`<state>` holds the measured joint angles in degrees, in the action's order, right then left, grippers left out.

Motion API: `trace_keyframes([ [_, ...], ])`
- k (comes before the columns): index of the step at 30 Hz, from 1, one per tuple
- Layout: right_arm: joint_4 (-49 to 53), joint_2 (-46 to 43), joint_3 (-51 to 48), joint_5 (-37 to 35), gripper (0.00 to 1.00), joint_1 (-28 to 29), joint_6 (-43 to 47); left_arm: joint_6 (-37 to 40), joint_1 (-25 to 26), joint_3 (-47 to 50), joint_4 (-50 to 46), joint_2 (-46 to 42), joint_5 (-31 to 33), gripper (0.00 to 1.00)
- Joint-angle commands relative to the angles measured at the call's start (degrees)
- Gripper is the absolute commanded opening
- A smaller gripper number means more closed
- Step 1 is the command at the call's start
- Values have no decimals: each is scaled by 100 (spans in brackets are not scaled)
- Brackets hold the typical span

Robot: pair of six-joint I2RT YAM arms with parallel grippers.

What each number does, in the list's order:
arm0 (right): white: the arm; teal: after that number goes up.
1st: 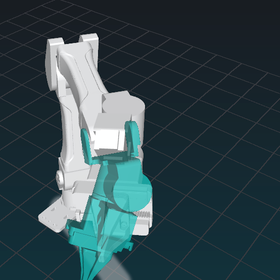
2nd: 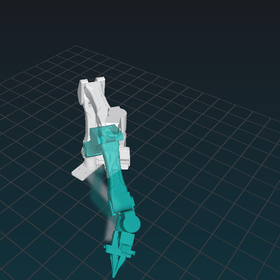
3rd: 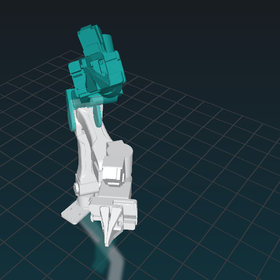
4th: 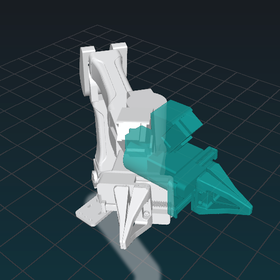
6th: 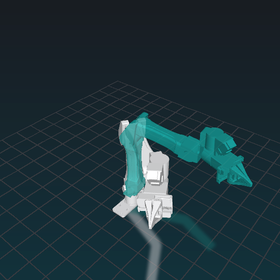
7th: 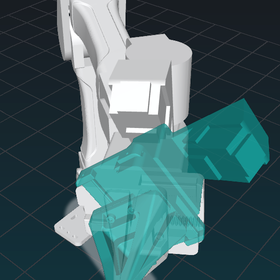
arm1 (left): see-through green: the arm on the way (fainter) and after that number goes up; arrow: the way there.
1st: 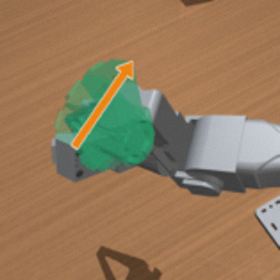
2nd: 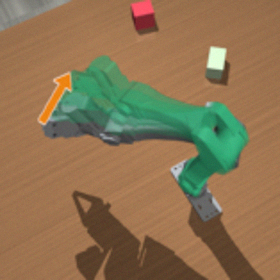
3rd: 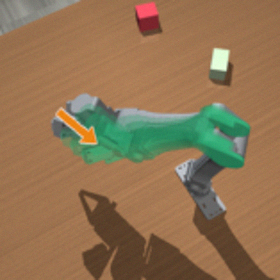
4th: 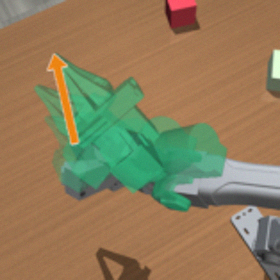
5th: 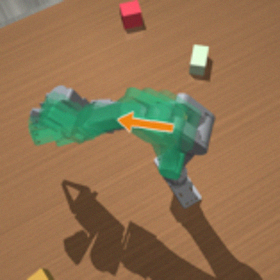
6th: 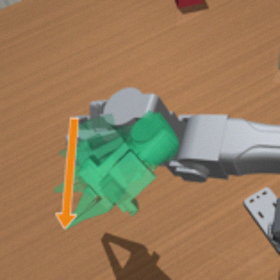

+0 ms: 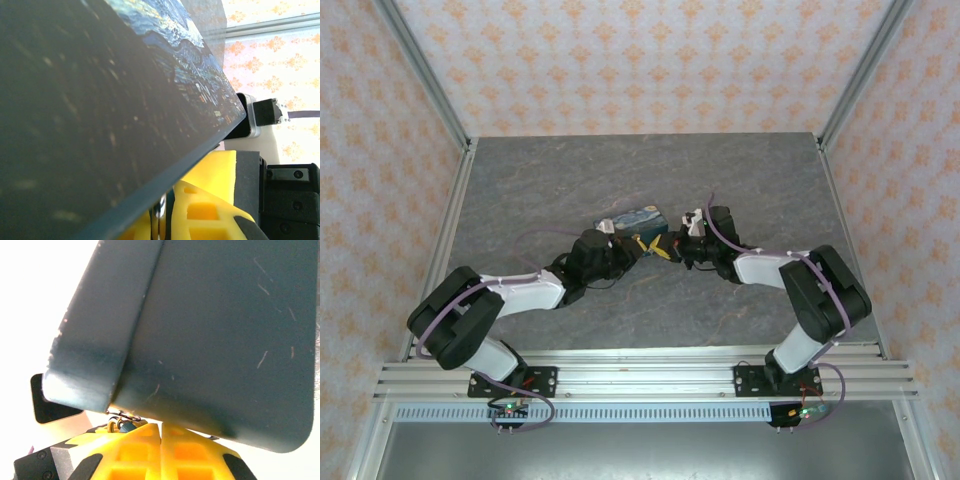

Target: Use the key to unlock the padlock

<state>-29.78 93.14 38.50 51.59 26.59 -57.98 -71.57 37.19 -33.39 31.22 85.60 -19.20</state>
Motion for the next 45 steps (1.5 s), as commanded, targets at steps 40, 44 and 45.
trace_keyframes([
  [40, -180, -2037, -1223, -5300, 0, 1468, -2422, -1877, 416, -34, 1297, 185, 1678, 0],
  [44, -333, -1820, -1144, -5274, 0, 1507, -2518, -1947, 453, -53, 1314, 210, 1769, 0],
  [45, -374, -1765, -1115, -5265, 0, 1522, -2530, -1965, 460, -54, 1324, 207, 1800, 0],
])
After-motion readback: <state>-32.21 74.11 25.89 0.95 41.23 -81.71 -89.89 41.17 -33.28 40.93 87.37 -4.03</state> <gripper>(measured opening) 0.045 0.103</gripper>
